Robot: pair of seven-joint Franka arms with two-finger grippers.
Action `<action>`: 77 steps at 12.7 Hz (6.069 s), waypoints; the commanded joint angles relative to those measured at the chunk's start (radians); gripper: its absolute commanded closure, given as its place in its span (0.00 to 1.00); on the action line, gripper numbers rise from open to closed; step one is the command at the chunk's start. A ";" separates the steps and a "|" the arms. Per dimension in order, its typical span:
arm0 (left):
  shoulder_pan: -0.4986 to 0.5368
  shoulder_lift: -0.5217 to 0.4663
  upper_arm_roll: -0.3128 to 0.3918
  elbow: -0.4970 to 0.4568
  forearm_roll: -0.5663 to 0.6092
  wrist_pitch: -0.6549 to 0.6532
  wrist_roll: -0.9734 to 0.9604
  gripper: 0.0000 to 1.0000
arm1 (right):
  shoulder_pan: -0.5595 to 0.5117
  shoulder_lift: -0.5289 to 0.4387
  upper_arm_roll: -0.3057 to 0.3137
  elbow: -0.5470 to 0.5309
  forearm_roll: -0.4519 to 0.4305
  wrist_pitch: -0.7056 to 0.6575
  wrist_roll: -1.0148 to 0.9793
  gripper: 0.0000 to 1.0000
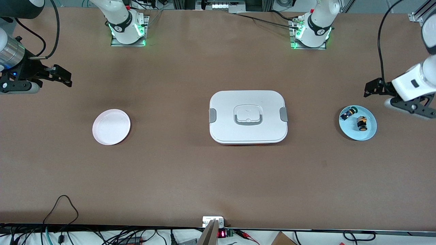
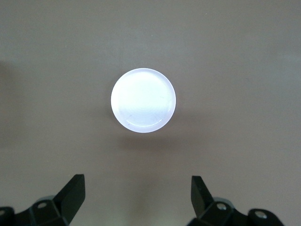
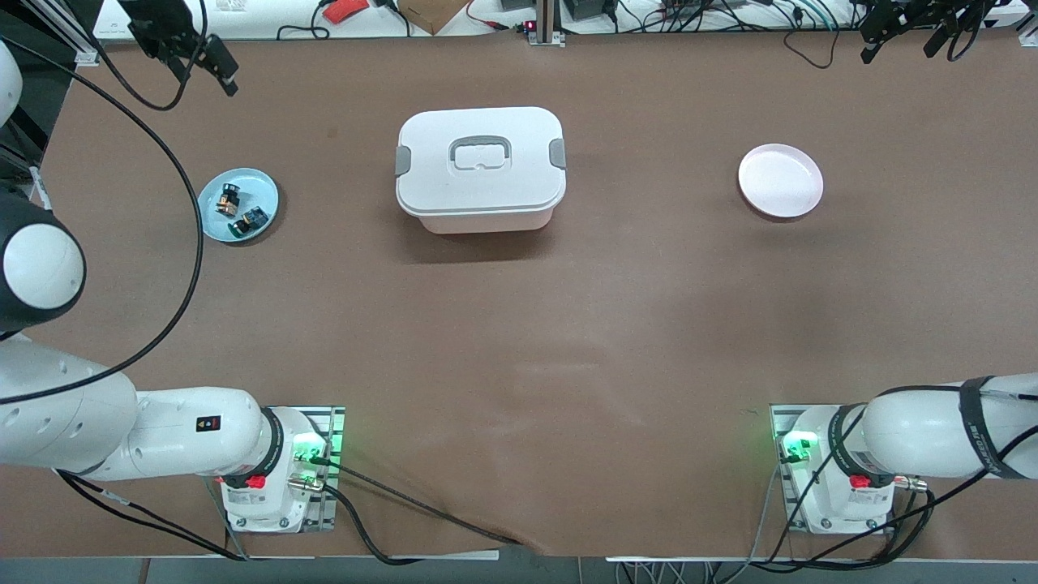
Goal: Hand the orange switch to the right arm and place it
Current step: 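Move the left gripper down over the light-blue plate of switches, then grasp the orange-black switch on the blue plate with the left gripper, then lift the switch with the left gripper while the right gripper moves toward the box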
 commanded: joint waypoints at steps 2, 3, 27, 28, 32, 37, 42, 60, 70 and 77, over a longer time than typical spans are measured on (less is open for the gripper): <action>0.040 0.054 -0.001 -0.092 -0.009 0.113 0.295 0.00 | -0.001 0.009 -0.001 0.023 0.013 -0.020 -0.013 0.00; 0.066 0.078 -0.001 -0.145 -0.011 0.192 0.466 0.00 | -0.001 0.009 -0.001 0.024 0.013 -0.020 -0.013 0.00; 0.278 0.307 -0.003 -0.333 -0.024 0.711 1.550 0.00 | -0.004 0.009 -0.003 0.023 0.013 -0.021 -0.019 0.00; 0.283 0.313 -0.003 -0.333 -0.030 0.720 1.550 0.00 | -0.004 0.009 -0.003 0.024 0.013 -0.027 -0.017 0.00; 0.284 0.330 -0.004 -0.333 -0.046 0.724 1.550 0.00 | -0.004 0.009 -0.003 0.024 0.013 -0.026 -0.014 0.00; 0.286 0.351 -0.009 -0.333 -0.067 0.725 1.550 0.00 | -0.009 0.009 -0.009 0.024 0.013 -0.043 -0.014 0.00; 0.298 0.373 -0.015 -0.331 -0.069 0.759 1.552 0.00 | -0.004 0.009 -0.003 0.030 0.078 -0.044 -0.011 0.00; 0.298 0.356 -0.026 -0.223 -0.387 0.566 1.604 1.00 | 0.115 0.227 0.000 0.010 1.101 -0.007 -0.120 0.00; 0.163 0.290 -0.103 -0.177 -1.068 -0.015 1.586 1.00 | 0.339 0.380 0.000 0.007 1.666 0.198 -0.297 0.00; 0.045 0.287 -0.334 -0.180 -1.642 -0.004 1.481 1.00 | 0.439 0.454 0.000 0.010 1.929 0.198 -0.369 0.00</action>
